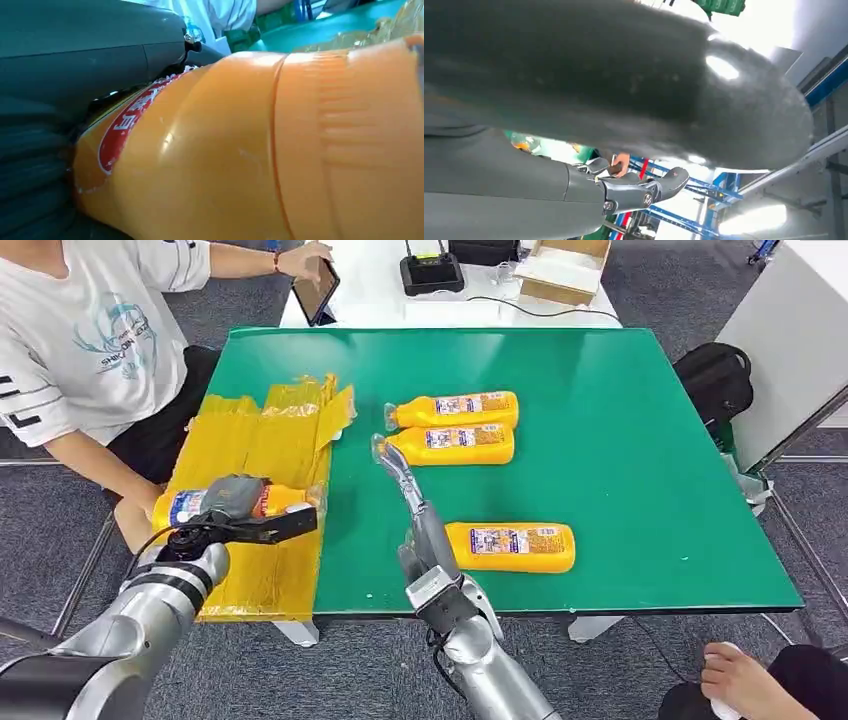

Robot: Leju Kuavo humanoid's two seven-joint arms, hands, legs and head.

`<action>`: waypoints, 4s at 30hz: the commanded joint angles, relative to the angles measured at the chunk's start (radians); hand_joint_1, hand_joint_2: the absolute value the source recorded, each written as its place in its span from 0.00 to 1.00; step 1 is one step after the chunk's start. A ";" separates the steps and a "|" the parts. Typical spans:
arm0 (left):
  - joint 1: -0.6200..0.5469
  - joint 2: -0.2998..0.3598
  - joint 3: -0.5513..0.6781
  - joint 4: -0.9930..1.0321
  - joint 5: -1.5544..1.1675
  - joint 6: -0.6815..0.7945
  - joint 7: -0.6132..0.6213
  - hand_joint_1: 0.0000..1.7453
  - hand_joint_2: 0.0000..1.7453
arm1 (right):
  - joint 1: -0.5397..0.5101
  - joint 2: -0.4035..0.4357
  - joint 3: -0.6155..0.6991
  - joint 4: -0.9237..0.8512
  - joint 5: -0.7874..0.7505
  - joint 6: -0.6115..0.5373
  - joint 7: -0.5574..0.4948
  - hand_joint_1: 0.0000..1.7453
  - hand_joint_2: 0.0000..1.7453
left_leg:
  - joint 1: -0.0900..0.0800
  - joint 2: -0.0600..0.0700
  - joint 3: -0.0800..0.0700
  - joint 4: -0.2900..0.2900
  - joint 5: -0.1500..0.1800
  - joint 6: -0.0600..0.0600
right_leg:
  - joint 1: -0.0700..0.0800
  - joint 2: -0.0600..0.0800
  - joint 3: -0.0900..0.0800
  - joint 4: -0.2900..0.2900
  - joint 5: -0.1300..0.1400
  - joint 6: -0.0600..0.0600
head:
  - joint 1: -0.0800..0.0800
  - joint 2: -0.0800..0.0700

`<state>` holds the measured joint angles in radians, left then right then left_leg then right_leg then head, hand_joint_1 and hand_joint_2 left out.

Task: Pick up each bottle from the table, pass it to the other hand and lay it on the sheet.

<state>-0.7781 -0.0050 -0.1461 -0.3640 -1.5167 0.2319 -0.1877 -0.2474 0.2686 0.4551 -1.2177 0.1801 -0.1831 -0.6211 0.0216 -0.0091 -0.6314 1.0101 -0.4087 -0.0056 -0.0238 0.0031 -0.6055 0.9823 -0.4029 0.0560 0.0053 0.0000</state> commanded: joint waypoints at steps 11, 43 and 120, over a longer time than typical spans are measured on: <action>-0.026 -0.025 0.080 0.084 0.128 -0.063 -0.048 0.00 0.00 | -0.017 -0.013 0.007 0.053 0.008 0.003 0.033 0.00 0.00 | 0.000 0.001 0.003 -0.001 -0.001 0.001 | 0.001 0.000 0.004 -0.001 -0.001 -0.002 | 0.000 0.000; -0.024 -0.111 0.506 -0.058 0.777 -0.099 -0.419 0.00 0.00 | -0.032 -0.008 -0.004 0.131 -0.002 0.000 0.030 0.00 0.00 | 0.000 0.000 0.004 0.000 0.000 0.002 | 0.001 0.000 0.005 -0.001 -0.001 -0.002 | 0.000 0.000; 0.474 -0.231 0.054 -0.578 1.428 0.081 -0.490 0.00 1.00 | -0.544 -0.553 0.247 0.718 0.303 0.641 0.472 1.00 1.00 | -0.003 -0.004 0.006 0.000 0.002 0.008 | -0.003 -0.004 0.010 -0.004 0.003 0.003 | 0.000 0.000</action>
<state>-0.2513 -0.2441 -0.0610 -1.0441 -0.1023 0.3151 -0.6790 -0.7584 -0.2247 0.5601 -0.5730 0.5321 0.4140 -0.1301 0.0177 -0.0108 -0.6278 1.0108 -0.4057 0.0011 -0.0276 0.0028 -0.5992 0.9789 -0.3983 0.0623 0.0050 0.0000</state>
